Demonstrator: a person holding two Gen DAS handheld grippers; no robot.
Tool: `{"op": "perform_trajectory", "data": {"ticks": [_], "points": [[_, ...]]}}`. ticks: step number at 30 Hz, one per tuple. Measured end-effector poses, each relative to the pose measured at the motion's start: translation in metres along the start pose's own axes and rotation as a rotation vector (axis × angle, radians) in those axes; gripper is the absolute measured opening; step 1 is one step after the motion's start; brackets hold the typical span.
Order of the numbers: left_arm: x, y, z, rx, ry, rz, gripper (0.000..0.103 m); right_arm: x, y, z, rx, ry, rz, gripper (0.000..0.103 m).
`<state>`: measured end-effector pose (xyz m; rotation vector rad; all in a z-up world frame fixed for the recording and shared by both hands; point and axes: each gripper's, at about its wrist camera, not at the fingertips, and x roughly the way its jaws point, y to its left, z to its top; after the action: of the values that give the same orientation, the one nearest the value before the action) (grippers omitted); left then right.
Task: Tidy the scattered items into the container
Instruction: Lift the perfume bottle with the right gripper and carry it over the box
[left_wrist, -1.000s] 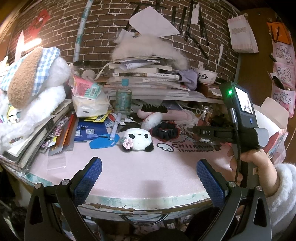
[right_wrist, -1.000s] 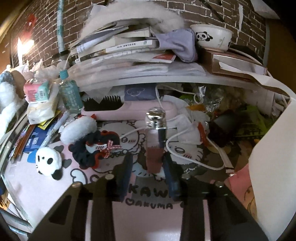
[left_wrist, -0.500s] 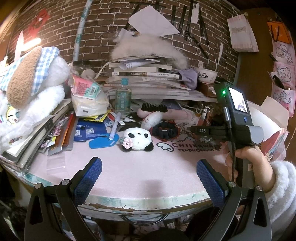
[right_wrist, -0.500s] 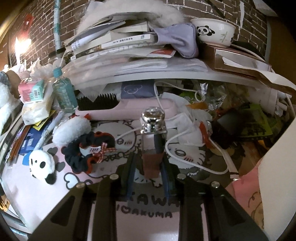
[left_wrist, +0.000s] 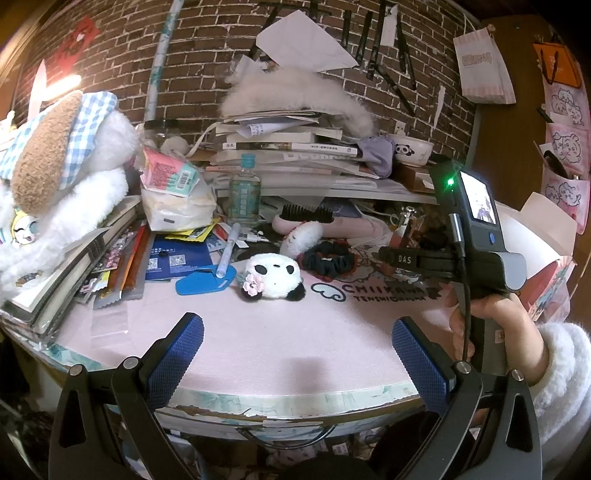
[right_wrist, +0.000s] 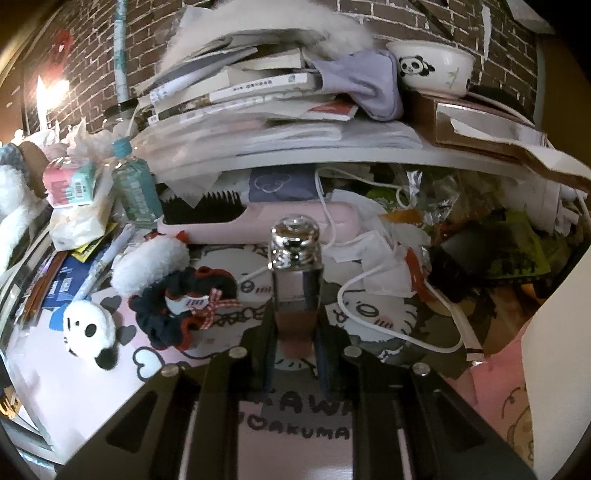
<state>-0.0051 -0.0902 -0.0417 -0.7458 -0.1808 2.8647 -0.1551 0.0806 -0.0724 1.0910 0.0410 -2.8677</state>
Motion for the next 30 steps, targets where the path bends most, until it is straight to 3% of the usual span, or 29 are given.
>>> {"op": "perform_trajectory", "data": {"ticks": [17,30], "points": [[-0.001,-0.004,0.001,0.001,0.005,0.004,0.102,-0.052,0.034,0.005,-0.099,-0.071,0.139,0.015],[-0.011,-0.015,0.004,0.023,0.008,0.004,0.102,-0.106,0.045,-0.015,-0.171,-0.083,0.187,0.015]]}}
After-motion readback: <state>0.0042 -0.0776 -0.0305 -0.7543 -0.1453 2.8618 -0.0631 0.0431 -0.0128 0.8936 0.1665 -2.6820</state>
